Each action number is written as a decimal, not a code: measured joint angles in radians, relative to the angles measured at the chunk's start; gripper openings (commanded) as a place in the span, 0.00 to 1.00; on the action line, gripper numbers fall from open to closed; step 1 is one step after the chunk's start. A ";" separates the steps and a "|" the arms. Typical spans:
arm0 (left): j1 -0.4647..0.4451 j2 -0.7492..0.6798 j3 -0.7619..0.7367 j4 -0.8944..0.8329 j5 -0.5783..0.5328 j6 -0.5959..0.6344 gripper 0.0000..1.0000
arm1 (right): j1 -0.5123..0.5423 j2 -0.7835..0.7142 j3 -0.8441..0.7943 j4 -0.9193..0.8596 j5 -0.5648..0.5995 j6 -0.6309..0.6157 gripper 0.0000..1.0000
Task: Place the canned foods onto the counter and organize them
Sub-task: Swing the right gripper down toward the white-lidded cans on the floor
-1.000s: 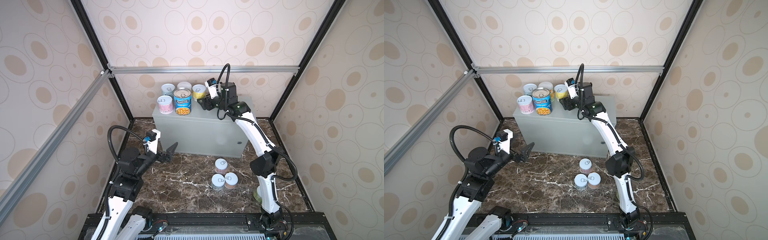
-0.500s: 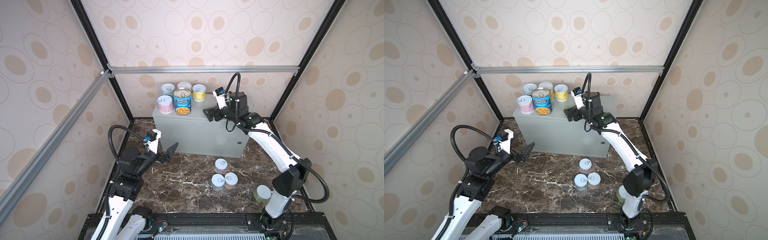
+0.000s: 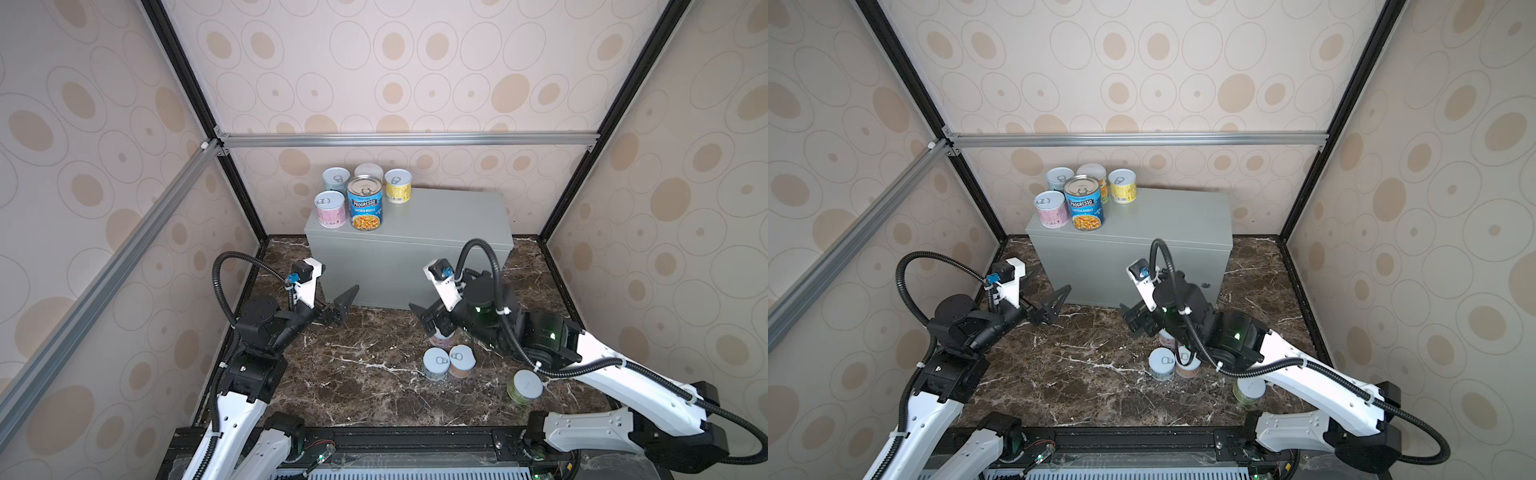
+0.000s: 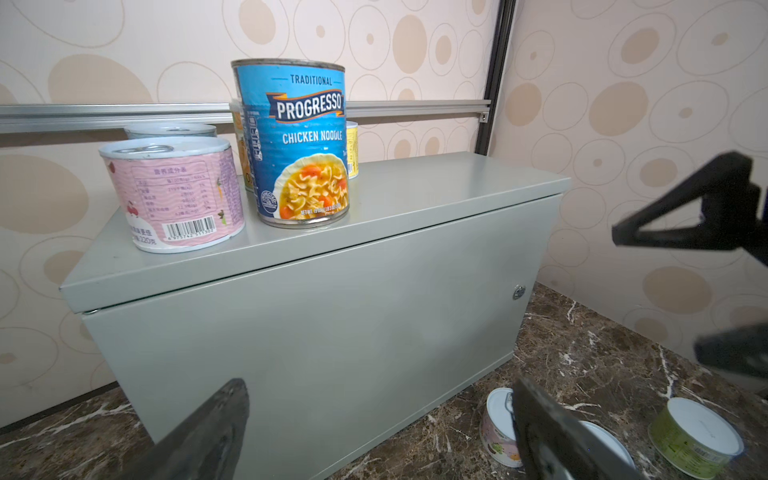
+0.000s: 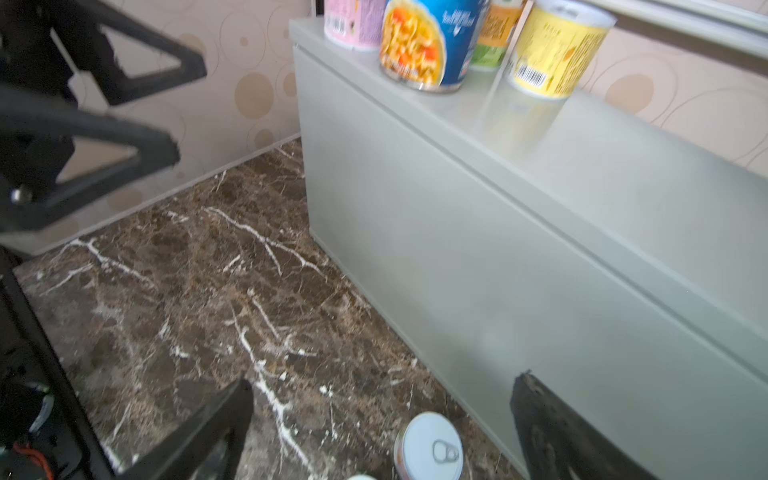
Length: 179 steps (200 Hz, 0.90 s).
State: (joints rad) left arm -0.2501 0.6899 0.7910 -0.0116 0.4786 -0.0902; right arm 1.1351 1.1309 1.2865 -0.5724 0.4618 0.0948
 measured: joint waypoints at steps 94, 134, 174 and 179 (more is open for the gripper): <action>-0.014 0.046 0.028 0.034 0.140 -0.051 0.98 | 0.090 0.071 -0.441 0.086 0.054 0.318 1.00; -0.020 0.066 0.050 0.059 0.208 -0.067 0.98 | 0.083 0.185 -0.453 0.159 0.023 0.377 1.00; -0.021 0.074 0.061 0.060 0.228 -0.069 0.98 | 0.019 0.236 -0.494 0.206 -0.037 0.421 1.00; -0.021 0.074 0.062 0.060 0.229 -0.069 0.98 | 0.010 0.239 -0.496 0.208 -0.043 0.422 1.00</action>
State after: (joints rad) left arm -0.2710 0.7639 0.8528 0.0483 0.7078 -0.1593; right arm 1.1454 1.3697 0.7902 -0.3649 0.4191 0.5171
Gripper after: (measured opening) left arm 0.982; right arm 0.997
